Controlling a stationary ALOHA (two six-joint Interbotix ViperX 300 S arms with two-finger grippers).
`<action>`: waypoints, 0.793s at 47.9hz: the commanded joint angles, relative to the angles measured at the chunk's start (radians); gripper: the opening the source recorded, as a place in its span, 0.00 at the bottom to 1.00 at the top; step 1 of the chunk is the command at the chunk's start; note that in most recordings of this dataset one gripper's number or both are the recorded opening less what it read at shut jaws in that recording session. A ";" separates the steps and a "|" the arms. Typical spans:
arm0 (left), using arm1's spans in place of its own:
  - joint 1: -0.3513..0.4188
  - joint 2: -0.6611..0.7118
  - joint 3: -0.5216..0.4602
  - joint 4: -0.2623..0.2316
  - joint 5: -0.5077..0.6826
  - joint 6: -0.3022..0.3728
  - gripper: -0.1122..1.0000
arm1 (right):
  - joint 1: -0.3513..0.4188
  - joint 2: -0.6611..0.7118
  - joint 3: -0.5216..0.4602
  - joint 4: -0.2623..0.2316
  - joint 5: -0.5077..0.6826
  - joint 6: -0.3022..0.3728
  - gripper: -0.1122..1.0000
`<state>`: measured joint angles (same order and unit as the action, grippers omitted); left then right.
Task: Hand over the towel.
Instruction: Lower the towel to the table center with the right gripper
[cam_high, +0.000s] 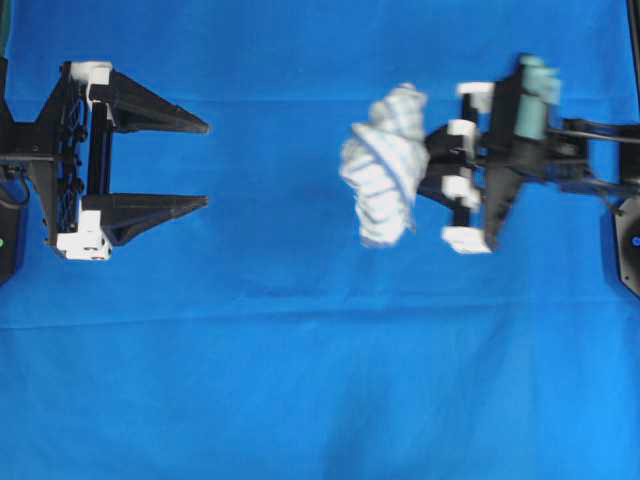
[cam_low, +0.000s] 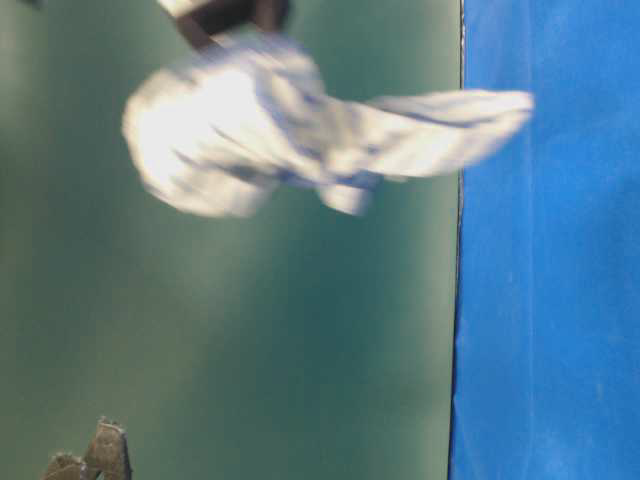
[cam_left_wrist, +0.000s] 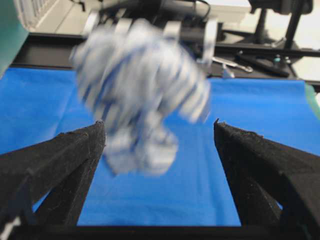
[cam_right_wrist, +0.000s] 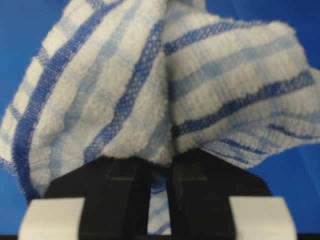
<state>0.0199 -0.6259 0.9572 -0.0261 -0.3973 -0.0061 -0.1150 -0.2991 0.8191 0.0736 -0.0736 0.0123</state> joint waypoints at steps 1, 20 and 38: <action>0.003 -0.003 -0.017 -0.002 -0.003 0.000 0.93 | -0.006 0.084 -0.083 -0.002 0.089 -0.005 0.19; 0.002 0.000 -0.015 -0.002 -0.003 0.002 0.93 | -0.006 0.477 -0.222 -0.008 0.222 -0.017 0.19; 0.002 0.006 -0.014 0.000 -0.003 0.002 0.93 | -0.006 0.506 -0.244 -0.008 0.247 -0.011 0.19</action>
<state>0.0215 -0.6167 0.9572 -0.0261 -0.3958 -0.0046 -0.1197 0.2102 0.5890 0.0675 0.1672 0.0000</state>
